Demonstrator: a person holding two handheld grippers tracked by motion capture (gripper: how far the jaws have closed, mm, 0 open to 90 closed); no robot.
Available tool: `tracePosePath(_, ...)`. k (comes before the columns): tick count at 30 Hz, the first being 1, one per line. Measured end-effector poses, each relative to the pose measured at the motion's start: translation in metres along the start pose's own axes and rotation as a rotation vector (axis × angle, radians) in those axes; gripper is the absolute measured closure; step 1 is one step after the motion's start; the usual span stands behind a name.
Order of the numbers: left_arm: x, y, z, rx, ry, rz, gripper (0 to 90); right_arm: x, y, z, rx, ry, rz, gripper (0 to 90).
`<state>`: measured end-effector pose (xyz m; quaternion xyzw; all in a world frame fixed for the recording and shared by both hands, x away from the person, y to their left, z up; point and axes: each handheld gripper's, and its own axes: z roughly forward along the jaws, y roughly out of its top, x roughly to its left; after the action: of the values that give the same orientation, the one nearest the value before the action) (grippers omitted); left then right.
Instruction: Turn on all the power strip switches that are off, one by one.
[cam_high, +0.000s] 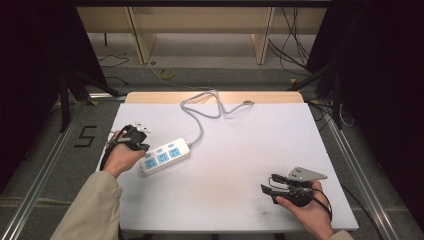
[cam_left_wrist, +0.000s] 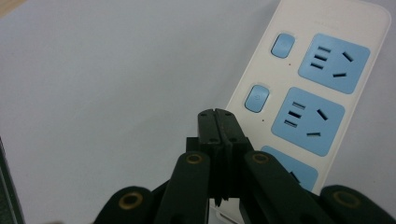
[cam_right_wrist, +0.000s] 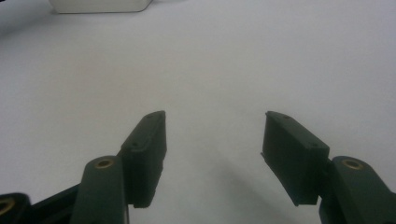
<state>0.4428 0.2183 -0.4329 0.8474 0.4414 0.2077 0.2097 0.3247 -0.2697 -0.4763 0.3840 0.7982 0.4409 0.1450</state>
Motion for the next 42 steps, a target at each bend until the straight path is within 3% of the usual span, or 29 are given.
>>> tracePosePath(42,-0.003,-0.002,0.012,0.055,-0.027,-0.006,90.0,0.0,0.0,0.0,0.002,0.0,-0.006,40.7)
